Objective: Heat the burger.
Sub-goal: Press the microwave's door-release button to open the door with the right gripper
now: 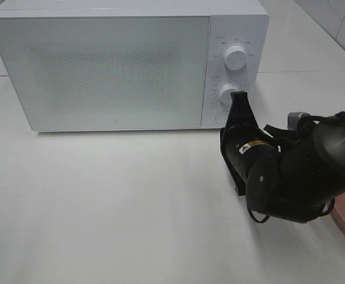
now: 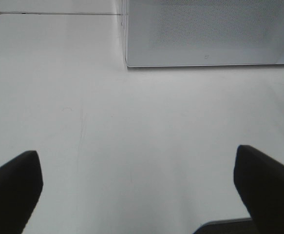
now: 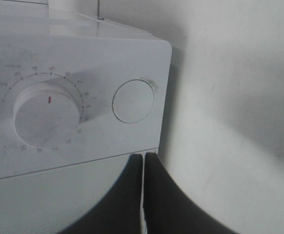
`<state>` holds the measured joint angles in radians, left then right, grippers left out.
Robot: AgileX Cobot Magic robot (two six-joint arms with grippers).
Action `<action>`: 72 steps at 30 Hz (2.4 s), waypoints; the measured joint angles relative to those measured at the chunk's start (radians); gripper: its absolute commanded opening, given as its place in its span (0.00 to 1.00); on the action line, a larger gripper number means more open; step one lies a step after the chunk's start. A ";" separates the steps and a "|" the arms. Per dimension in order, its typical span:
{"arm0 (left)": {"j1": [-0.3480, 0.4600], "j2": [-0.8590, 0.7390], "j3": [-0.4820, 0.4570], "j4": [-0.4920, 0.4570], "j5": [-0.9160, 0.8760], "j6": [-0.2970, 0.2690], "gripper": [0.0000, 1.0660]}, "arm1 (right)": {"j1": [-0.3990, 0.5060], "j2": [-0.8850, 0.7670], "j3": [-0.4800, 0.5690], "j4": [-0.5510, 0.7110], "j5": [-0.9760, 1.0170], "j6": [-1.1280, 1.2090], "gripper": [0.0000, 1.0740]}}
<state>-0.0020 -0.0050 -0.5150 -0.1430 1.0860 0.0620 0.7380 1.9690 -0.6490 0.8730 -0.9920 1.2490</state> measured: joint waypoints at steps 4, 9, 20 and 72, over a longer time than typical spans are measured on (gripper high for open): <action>0.000 0.000 0.000 0.000 0.000 0.000 0.96 | -0.018 0.010 -0.027 -0.003 0.008 0.000 0.00; 0.000 0.000 0.000 0.000 0.000 0.000 0.96 | -0.054 0.034 -0.064 -0.025 0.028 0.000 0.00; 0.000 0.000 0.000 0.000 0.000 0.000 0.96 | -0.079 0.102 -0.139 -0.036 0.057 0.019 0.00; 0.000 0.000 0.000 0.000 0.000 0.000 0.96 | -0.138 0.210 -0.308 0.024 0.080 -0.055 0.00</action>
<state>-0.0020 -0.0050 -0.5150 -0.1430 1.0860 0.0620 0.6000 2.1790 -0.9570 0.8970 -0.9120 1.1940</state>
